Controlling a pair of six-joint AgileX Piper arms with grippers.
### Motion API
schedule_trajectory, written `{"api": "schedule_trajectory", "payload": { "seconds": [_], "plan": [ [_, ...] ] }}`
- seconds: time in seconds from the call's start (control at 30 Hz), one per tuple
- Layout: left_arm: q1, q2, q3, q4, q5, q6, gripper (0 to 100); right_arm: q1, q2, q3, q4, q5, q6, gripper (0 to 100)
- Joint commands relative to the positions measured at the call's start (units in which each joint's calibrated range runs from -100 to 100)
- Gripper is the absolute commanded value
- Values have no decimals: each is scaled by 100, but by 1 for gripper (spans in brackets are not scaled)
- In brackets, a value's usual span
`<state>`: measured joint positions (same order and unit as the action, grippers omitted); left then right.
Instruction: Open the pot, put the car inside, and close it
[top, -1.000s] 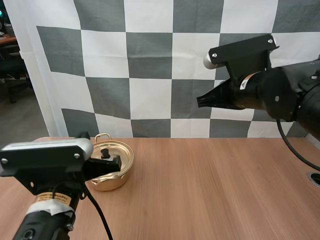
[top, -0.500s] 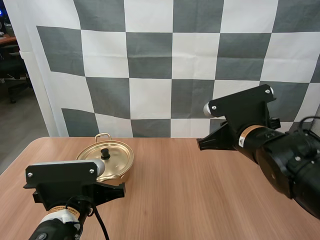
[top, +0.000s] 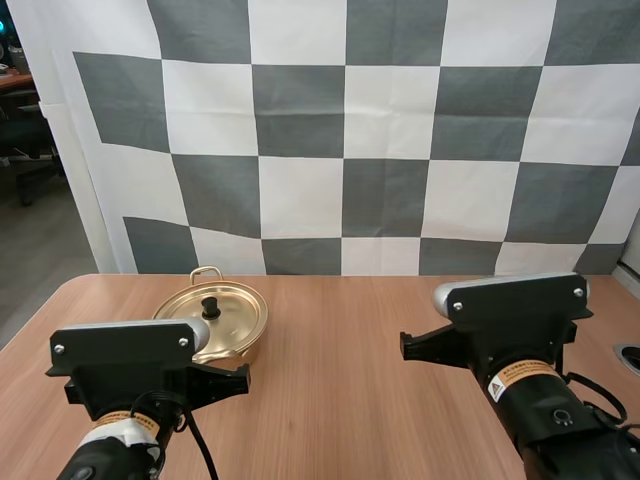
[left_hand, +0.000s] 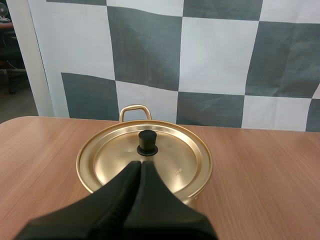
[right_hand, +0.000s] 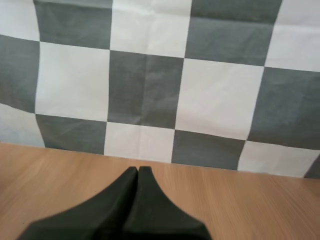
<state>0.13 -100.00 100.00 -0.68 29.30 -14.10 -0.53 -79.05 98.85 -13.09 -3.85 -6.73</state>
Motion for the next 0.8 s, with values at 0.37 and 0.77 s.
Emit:
{"api": "schedule_trajectory", "payload": {
  "seconds": [0.37,0.77],
  "plan": [
    [-5,0,0,6,-2,0,0,12,-1928,115,784,2521,-1,0],
    [-5,0,0,6,-2,0,0,12,-2095,115,733,3531,-12,0]
  ]
}}
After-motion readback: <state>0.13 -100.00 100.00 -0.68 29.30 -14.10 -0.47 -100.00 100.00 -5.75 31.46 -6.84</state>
